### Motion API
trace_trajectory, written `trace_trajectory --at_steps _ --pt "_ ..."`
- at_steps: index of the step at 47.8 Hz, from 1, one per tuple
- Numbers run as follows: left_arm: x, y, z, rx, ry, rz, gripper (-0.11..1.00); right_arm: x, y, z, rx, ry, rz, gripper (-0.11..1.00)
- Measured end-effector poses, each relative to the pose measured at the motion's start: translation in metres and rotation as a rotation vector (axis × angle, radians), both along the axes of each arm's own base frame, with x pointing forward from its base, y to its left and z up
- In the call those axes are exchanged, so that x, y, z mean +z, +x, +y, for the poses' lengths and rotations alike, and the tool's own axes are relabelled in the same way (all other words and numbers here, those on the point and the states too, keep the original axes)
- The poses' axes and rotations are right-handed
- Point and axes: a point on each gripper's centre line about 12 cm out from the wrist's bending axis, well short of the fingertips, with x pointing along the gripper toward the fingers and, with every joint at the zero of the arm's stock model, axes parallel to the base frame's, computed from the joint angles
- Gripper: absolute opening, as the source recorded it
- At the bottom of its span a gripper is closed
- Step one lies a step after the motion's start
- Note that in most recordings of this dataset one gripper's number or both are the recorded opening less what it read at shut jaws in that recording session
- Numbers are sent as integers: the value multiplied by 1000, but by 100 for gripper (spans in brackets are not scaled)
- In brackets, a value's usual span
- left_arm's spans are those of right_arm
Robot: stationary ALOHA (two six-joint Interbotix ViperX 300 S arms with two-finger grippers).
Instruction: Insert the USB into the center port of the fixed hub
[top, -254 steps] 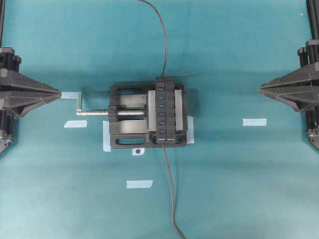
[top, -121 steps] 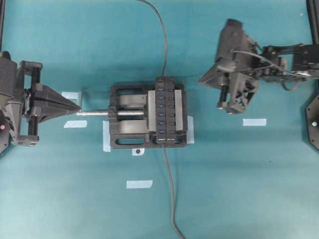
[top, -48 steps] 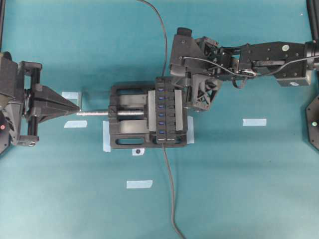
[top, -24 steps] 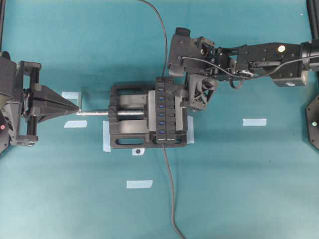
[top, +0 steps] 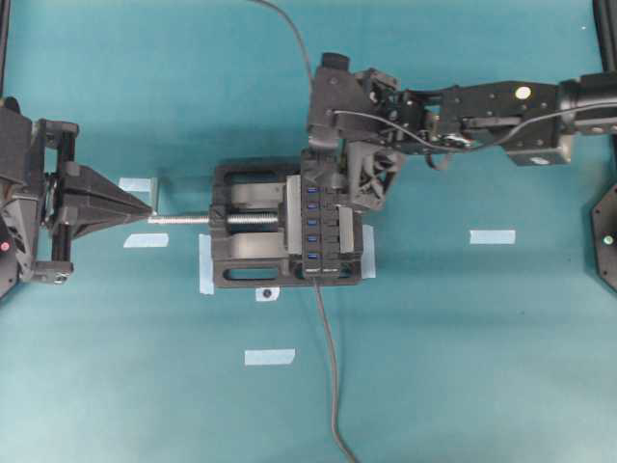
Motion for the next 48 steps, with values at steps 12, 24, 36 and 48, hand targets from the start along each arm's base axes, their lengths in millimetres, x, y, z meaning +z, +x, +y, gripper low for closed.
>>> trace_trajectory --at_steps 12,24,36,48 --pt "0 -1 0 -2 0 -2 0 -1 3 -1 7 -6 1 72" --pt "1 -3 0 -1 -1 -11 0 -1 3 -1 7 -6 1 42" --pt "1 -5 0 -2 0 -14 0 -1 3 -1 7 -6 4 12" --pt "1 -5 0 0 0 -15 0 -1 2 0 7 -2 24 9"
